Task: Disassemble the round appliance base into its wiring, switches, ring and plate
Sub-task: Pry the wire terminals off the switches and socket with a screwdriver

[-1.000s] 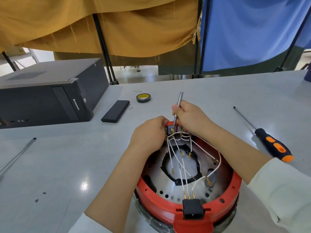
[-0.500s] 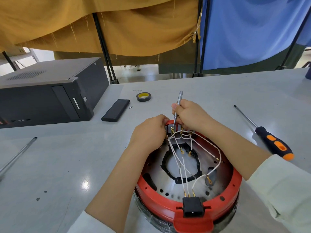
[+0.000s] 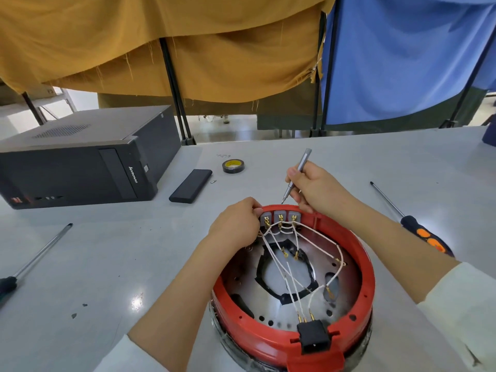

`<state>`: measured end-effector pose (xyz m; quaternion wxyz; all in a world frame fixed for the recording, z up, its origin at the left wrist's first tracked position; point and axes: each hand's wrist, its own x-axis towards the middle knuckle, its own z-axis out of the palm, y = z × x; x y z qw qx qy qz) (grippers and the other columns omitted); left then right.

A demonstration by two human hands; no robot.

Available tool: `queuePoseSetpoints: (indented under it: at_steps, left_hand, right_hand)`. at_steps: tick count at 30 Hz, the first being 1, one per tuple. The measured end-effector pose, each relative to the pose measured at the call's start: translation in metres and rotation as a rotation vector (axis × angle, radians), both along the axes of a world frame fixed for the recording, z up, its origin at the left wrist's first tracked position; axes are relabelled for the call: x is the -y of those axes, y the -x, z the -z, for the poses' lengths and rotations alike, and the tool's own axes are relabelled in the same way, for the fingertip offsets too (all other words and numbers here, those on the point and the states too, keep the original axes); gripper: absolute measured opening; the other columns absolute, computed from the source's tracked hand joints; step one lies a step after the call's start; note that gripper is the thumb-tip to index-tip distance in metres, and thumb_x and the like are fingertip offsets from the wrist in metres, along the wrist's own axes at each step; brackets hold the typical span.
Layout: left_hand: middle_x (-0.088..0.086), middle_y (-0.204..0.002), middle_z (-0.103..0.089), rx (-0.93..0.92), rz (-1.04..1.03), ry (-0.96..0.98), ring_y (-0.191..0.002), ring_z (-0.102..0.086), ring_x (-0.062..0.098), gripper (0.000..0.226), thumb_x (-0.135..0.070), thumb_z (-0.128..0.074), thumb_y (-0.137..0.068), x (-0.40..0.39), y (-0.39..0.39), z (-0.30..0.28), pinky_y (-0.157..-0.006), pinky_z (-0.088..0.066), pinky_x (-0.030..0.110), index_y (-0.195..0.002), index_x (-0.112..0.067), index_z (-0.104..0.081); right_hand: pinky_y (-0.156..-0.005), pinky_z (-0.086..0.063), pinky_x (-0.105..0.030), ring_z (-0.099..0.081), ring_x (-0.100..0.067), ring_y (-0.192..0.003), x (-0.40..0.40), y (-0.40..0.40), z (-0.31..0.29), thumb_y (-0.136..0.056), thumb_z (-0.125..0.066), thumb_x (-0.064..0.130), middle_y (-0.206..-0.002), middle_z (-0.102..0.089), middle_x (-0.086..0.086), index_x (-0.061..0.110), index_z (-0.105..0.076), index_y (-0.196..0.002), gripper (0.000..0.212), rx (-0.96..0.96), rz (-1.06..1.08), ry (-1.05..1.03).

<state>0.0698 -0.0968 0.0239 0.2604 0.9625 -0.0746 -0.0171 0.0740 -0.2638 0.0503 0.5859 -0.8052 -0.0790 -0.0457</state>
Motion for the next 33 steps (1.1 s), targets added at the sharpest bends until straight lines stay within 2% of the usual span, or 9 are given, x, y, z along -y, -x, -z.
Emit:
queuePoseSetpoints:
  at_steps: [3,6,10,12,18,21,25,28,33]
  left_hand:
    - [0.01,-0.118,-0.059,-0.105,0.064,-0.117,-0.106,-0.054,0.026,0.027,-0.021,-0.036,-0.099,0.002,-0.004,-0.009,-0.077,-0.039,0.028,-0.118,-0.012,-0.053]
    - [0.005,-0.117,-0.06,-0.022,0.142,-0.062,-0.105,-0.054,0.023,0.028,-0.025,-0.038,-0.099,0.007,-0.005,-0.012,-0.079,-0.037,0.026,-0.113,-0.013,-0.059]
    - [-0.002,-0.083,-0.058,0.073,0.192,0.086,-0.088,-0.056,0.022,0.028,-0.027,-0.036,-0.1,0.006,-0.004,0.0,-0.071,-0.038,0.029,-0.097,-0.017,-0.061]
    - [-0.008,-0.074,-0.054,0.093,0.192,0.103,-0.08,-0.053,0.018,0.028,-0.029,-0.036,-0.1,0.004,-0.006,0.004,-0.068,-0.037,0.029,-0.096,-0.018,-0.061]
    - [-0.003,-0.079,-0.056,0.169,0.168,0.038,-0.079,-0.055,0.02,0.027,-0.034,-0.033,-0.1,0.004,-0.003,0.008,-0.065,-0.039,0.031,-0.094,-0.025,-0.058]
    - [0.0,-0.082,-0.06,0.174,0.164,0.046,-0.078,-0.056,0.021,0.029,-0.034,-0.034,-0.1,0.003,-0.004,0.008,-0.064,-0.041,0.032,-0.096,-0.022,-0.059]
    - [0.001,-0.079,-0.058,0.169,0.166,0.036,-0.077,-0.056,0.023,0.027,-0.034,-0.033,-0.1,0.004,-0.005,0.009,-0.062,-0.038,0.032,-0.089,-0.024,-0.056]
    - [-0.001,-0.076,-0.054,0.166,0.166,0.027,-0.077,-0.055,0.023,0.025,-0.033,-0.033,-0.1,0.005,-0.005,0.009,-0.061,-0.037,0.031,-0.091,-0.025,-0.055]
    - [-0.002,-0.074,-0.052,0.165,0.168,0.019,-0.076,-0.054,0.022,0.027,-0.032,-0.032,-0.1,0.005,-0.005,0.009,-0.06,-0.037,0.032,-0.096,-0.022,-0.057]
  right_hand:
    - [-0.04,-0.036,-0.015,-0.041,-0.001,-0.033,-0.002,0.005,0.015,-0.101,-0.039,0.028,-0.058,-0.05,-0.003,0.021,-0.048,-0.084,0.021,0.054,0.026,0.106]
    - [-0.054,-0.04,-0.023,-0.048,0.001,-0.041,-0.003,0.007,0.024,-0.099,-0.04,0.032,-0.059,-0.055,0.004,0.028,-0.048,-0.083,0.018,0.127,0.043,0.174]
    - [-0.058,-0.039,-0.021,-0.053,0.002,-0.051,-0.004,0.01,0.028,-0.098,-0.042,0.035,-0.059,-0.057,0.009,0.032,-0.046,-0.081,0.018,0.224,0.006,0.264]
    - [-0.059,-0.039,-0.021,-0.055,0.002,-0.057,-0.004,0.011,0.03,-0.098,-0.041,0.037,-0.061,-0.057,0.009,0.034,-0.045,-0.081,0.018,0.252,-0.007,0.324]
    - [-0.063,-0.043,-0.025,-0.056,-0.005,-0.063,-0.004,0.011,0.031,-0.099,-0.038,0.038,-0.066,-0.057,0.008,0.034,-0.043,-0.082,0.018,0.285,-0.025,0.376]
    - [-0.062,-0.043,-0.026,-0.056,-0.008,-0.064,-0.005,0.012,0.031,-0.099,-0.038,0.037,-0.066,-0.058,0.006,0.035,-0.042,-0.081,0.018,0.296,-0.043,0.396]
    - [-0.06,-0.039,-0.025,-0.055,-0.007,-0.063,-0.008,0.004,0.028,-0.099,-0.041,0.033,-0.064,-0.056,0.009,0.034,-0.043,-0.08,0.019,0.229,-0.02,0.367]
    - [-0.059,-0.036,-0.02,-0.052,0.0,-0.065,-0.012,-0.007,0.023,-0.099,-0.04,0.031,-0.069,-0.053,0.015,0.032,-0.045,-0.083,0.017,0.139,-0.005,0.354]
    - [-0.064,-0.04,-0.031,-0.052,-0.014,-0.068,-0.02,-0.022,0.014,-0.099,-0.039,0.034,-0.074,-0.055,0.004,0.025,-0.047,-0.076,0.025,0.006,0.0,0.488]
